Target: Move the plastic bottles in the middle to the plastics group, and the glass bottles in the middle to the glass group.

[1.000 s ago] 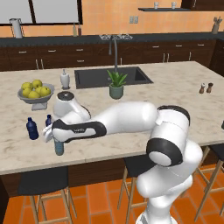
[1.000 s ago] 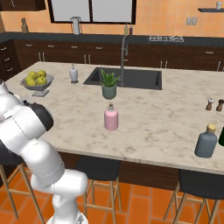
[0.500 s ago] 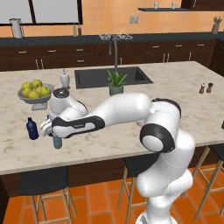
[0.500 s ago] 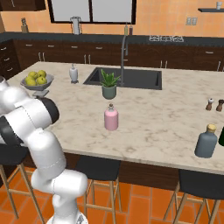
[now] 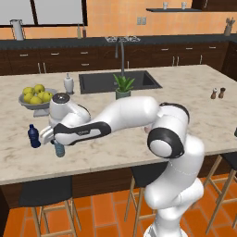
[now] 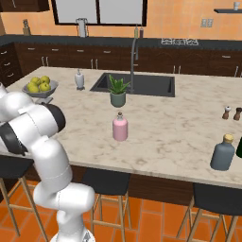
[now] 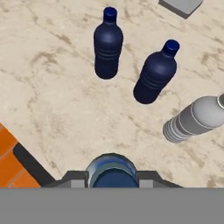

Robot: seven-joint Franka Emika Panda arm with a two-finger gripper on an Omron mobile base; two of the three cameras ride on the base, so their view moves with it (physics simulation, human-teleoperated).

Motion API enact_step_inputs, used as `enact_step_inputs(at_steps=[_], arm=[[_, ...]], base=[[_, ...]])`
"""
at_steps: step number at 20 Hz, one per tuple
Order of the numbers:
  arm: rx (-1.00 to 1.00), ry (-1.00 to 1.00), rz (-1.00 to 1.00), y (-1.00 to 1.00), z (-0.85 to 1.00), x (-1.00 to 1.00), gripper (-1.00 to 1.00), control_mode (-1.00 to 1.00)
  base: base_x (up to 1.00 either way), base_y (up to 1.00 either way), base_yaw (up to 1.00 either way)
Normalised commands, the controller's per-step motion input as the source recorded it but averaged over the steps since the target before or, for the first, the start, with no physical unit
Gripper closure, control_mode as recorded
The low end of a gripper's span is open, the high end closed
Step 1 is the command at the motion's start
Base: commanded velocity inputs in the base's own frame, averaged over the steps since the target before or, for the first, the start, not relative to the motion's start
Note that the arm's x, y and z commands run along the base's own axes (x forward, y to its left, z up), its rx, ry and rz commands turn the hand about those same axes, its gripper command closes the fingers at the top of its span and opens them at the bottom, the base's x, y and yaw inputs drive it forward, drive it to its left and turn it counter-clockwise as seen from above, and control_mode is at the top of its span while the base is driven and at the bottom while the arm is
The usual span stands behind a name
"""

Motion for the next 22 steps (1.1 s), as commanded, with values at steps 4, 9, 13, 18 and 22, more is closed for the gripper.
enact_step_inputs(at_steps=[4, 9, 13, 18, 22], arm=[[0.0, 0.0, 0.0, 0.01, -0.27, 0.03, 1.0, -1.0], [0.0, 0.0, 0.0, 0.0, -0.58, 0.0, 1.0, -1.0], [0.0, 0.0, 0.0, 0.0, -0.14, 0.0, 1.0, -1.0], [0.0, 0.0, 0.0, 0.22, 0.0, 0.2, 1.0, -1.0], [0.0, 0.0, 0.0, 0.35, 0.03, 0.38, 1.0, -1.0]], base=[[0.0, 0.0, 0.0], [0.0, 0.0, 0.0], [0.0, 0.0, 0.0], [0.0, 0.0, 0.0], [0.0, 0.0, 0.0]])
